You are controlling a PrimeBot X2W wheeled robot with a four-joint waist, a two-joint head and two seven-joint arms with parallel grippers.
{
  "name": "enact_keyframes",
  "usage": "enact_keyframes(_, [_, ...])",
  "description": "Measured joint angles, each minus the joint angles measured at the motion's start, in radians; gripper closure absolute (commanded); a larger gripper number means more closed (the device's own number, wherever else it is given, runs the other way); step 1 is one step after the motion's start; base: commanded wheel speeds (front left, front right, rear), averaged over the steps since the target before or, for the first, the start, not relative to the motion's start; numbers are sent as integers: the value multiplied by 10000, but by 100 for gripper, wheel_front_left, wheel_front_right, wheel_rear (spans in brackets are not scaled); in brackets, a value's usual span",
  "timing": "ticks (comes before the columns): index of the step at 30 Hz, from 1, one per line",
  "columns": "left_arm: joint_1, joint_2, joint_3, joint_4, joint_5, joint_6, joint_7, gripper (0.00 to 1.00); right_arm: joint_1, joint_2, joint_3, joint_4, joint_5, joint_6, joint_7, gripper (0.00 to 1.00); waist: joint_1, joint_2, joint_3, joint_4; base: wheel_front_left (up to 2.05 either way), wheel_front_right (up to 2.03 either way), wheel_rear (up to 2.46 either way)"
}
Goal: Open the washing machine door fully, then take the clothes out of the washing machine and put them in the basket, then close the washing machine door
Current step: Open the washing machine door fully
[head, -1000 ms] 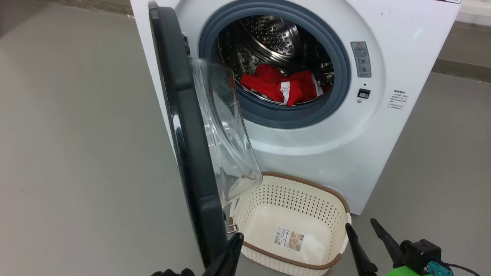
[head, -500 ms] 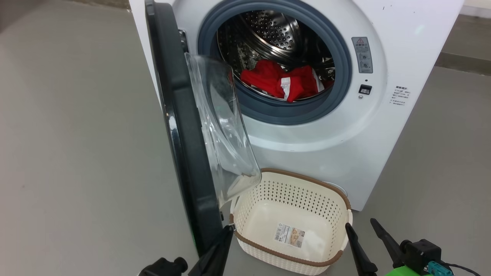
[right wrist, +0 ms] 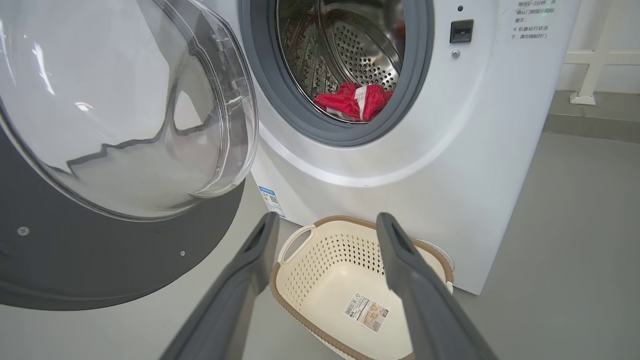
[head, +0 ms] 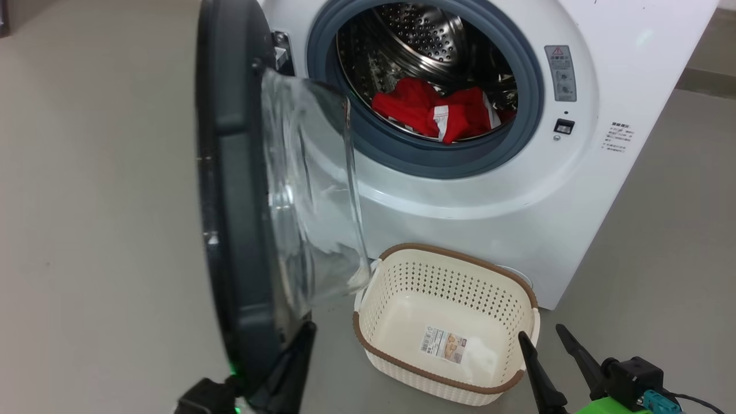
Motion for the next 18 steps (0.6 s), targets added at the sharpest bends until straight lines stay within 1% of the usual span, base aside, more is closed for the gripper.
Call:
enact_keyframes(11, [297, 4, 1787, -485, 291, 107, 0, 100, -58, -71, -2, -94, 0, 0, 0, 0, 0, 0, 295, 125, 0, 0, 0])
enact_keyframes(18, [234, -29, 3269, -408, 560, 443, 0, 100, -186, -128, 27, -88, -2, 0, 0, 0, 0, 0, 454, 145, 0, 0, 0])
